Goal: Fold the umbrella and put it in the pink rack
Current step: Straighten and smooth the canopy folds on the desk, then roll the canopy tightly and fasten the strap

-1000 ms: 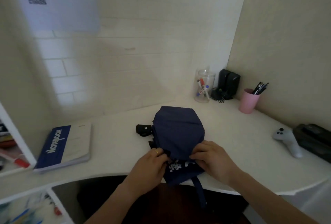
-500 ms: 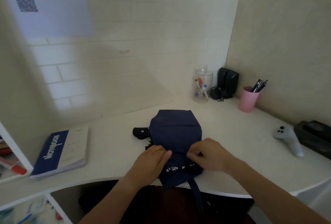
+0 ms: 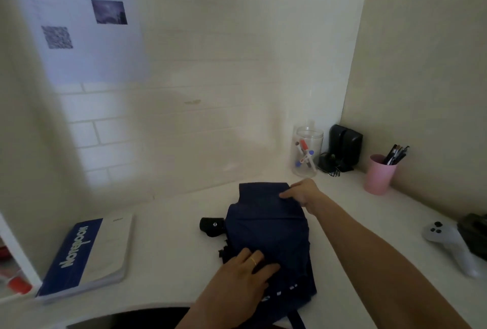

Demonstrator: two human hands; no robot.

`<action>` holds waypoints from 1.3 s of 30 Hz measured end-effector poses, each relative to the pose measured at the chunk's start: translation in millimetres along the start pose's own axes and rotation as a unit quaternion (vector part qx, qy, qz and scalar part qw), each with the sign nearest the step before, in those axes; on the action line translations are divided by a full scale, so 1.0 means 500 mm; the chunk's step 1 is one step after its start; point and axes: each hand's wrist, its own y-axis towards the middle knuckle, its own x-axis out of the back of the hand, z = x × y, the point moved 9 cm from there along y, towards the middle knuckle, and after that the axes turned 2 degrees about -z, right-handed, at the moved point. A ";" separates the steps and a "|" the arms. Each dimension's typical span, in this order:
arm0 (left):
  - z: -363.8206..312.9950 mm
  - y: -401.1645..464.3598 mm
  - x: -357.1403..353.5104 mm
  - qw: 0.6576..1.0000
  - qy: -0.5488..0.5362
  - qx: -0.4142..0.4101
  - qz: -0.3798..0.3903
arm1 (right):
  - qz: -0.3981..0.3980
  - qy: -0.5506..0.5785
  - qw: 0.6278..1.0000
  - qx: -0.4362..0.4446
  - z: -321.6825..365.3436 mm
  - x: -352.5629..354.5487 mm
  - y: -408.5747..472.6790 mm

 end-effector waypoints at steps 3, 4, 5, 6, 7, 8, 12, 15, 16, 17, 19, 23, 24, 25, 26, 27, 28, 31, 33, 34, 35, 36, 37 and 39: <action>-0.006 -0.007 0.005 1.000 0.010 -0.002 0.002 | 0.022 0.035 0.999 0.026 0.034 0.009 -0.029; -0.008 -0.008 0.005 1.000 0.026 -0.004 0.000 | 0.036 0.042 0.998 0.043 0.049 0.013 -0.050; -0.009 -0.009 0.007 0.999 0.040 -0.003 0.000 | 0.048 0.040 0.996 0.067 0.062 0.018 -0.074; -0.010 -0.009 0.010 0.999 0.047 -0.003 -0.005 | 0.053 0.029 0.993 0.100 0.075 0.024 -0.102; -0.011 -0.008 0.013 0.999 0.046 0.002 -0.005 | 0.047 0.007 0.989 0.140 0.087 0.035 -0.129; -0.012 -0.008 0.017 0.999 0.042 0.008 -0.006 | 0.035 -0.022 0.981 0.188 0.098 0.046 -0.160; -0.007 -0.016 0.024 0.999 0.003 0.052 0.015 | 0.018 -0.145 0.916 0.373 0.090 0.060 -0.290; 0.023 -0.031 0.027 0.976 -0.145 0.157 0.041 | 0.033 -0.227 0.882 0.412 0.014 0.029 -0.340; 0.039 -0.039 0.031 0.954 -0.214 0.206 0.042 | 0.029 -0.261 0.869 0.419 -0.013 0.017 -0.349; 0.053 -0.051 0.032 0.922 -0.287 0.257 0.045 | 0.024 -0.290 0.858 0.424 -0.038 0.005 -0.355; 0.080 -0.078 0.035 0.851 -0.398 0.341 0.022 | 0.020 -0.319 0.839 0.439 -0.073 -0.015 -0.366; 0.112 -0.097 0.124 0.905 -0.194 0.340 -0.169 | 0.024 -0.360 0.799 0.482 -0.085 -0.034 -0.388; 0.094 -0.084 0.148 0.926 -0.129 0.288 -0.206 | 0.031 -0.369 0.793 0.484 -0.085 -0.036 -0.387; 0.071 -0.063 0.150 0.948 -0.095 0.225 -0.203 | 0.040 -0.381 0.788 0.482 -0.085 -0.040 -0.386; 0.050 -0.039 0.136 0.969 -0.071 0.168 -0.164 | 0.054 -0.394 0.785 0.476 -0.085 -0.044 -0.384; 0.035 -0.022 0.108 0.985 -0.051 0.126 -0.106 | 0.068 -0.405 0.781 0.470 -0.088 -0.048 -0.380; 0.031 -0.016 0.077 0.992 -0.037 0.107 -0.047 | 0.080 -0.421 0.777 0.461 -0.089 -0.052 -0.377; 0.046 -0.032 0.012 0.993 -0.024 0.108 0.045 | 0.129 -0.451 0.793 0.389 -0.080 -0.045 -0.367; 0.046 -0.040 -0.001 0.993 -0.015 0.100 0.060 | 0.140 -0.393 0.842 0.342 -0.043 -0.036 -0.353; 0.046 -0.040 -0.003 0.992 -0.013 0.098 0.073 | 0.111 -0.350 0.865 0.342 -0.014 -0.031 -0.339; 0.046 -0.039 -0.003 0.992 -0.014 0.097 0.083 | 0.072 -0.323 0.875 0.354 0.010 -0.027 -0.317; 0.046 -0.037 -0.003 0.991 -0.014 0.096 0.091 | 0.044 -0.324 0.875 0.358 0.025 -0.030 -0.291; 0.046 -0.036 0.000 0.991 -0.016 0.093 0.096 | 0.044 -0.347 0.873 0.340 0.027 -0.041 -0.264; 0.043 -0.036 0.008 0.991 -0.024 0.087 0.103 | 0.105 -0.405 0.871 0.257 -0.003 -0.065 -0.207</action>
